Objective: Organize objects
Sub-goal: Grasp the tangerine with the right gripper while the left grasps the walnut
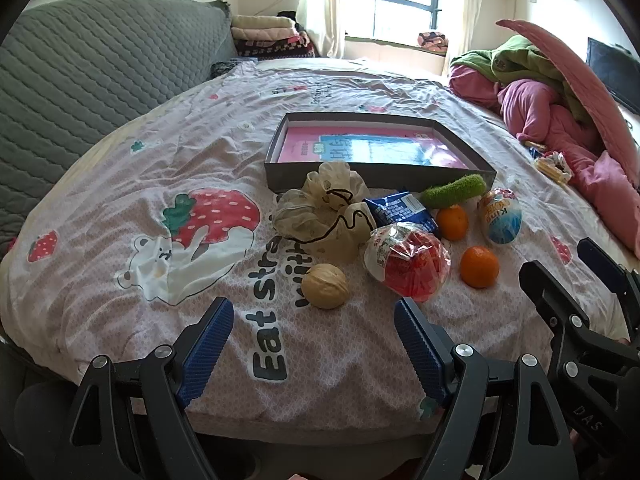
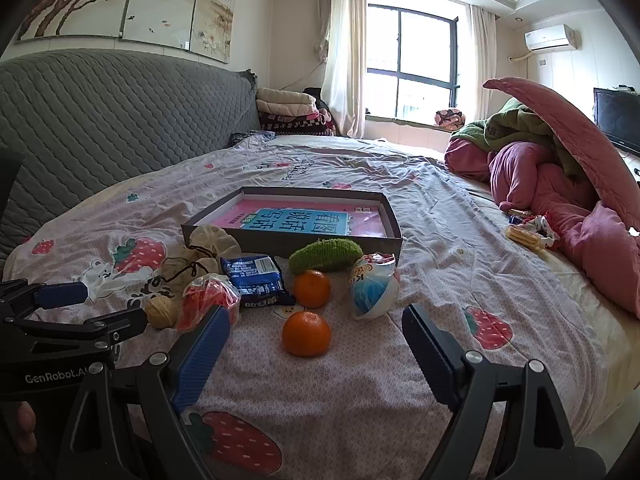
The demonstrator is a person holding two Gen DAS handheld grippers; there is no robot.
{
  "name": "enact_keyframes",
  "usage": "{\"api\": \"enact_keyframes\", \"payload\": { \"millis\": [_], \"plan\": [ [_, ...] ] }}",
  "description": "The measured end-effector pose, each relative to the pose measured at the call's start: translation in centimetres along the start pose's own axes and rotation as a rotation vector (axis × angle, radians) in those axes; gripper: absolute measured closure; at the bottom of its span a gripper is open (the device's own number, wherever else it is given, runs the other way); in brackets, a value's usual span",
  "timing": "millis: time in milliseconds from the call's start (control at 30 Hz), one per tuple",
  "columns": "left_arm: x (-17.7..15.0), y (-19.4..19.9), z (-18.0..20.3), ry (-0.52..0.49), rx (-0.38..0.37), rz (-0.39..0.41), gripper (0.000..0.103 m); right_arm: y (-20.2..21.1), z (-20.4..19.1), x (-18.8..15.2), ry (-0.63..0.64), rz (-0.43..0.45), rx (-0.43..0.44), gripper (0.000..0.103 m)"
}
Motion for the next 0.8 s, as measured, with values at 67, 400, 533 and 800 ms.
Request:
{"api": "enact_keyframes", "payload": {
  "millis": [67,400,533,800],
  "plan": [
    [-0.1,-0.1,0.0,0.000,0.001,-0.002,0.020,0.0,0.0,-0.1,0.000,-0.001,-0.001,0.015],
    [-0.6,-1.0,-0.3,0.007,-0.005,-0.021,0.020,-0.3,0.1,-0.3,-0.005,-0.009,0.000,0.015],
    [-0.9,-1.6,-0.6,0.014,-0.006,-0.031,0.020,-0.6,0.1,-0.5,-0.004,-0.018,0.000,0.015],
    [-1.1,-2.5,-1.8,0.039,-0.010,-0.037,0.020,-1.5,0.1,-1.1,-0.008,-0.044,0.005,0.015]
  ]
}}
Point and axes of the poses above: each gripper's, at about its wrist camera, not at the fingertips, and y roughly against the way its jaws point, z to its right, x to its top, the point moved 4 cm from there along -y, roughly the way its jaws point, and after that the axes turned 1 degree about -x, right-handed, at the moved point
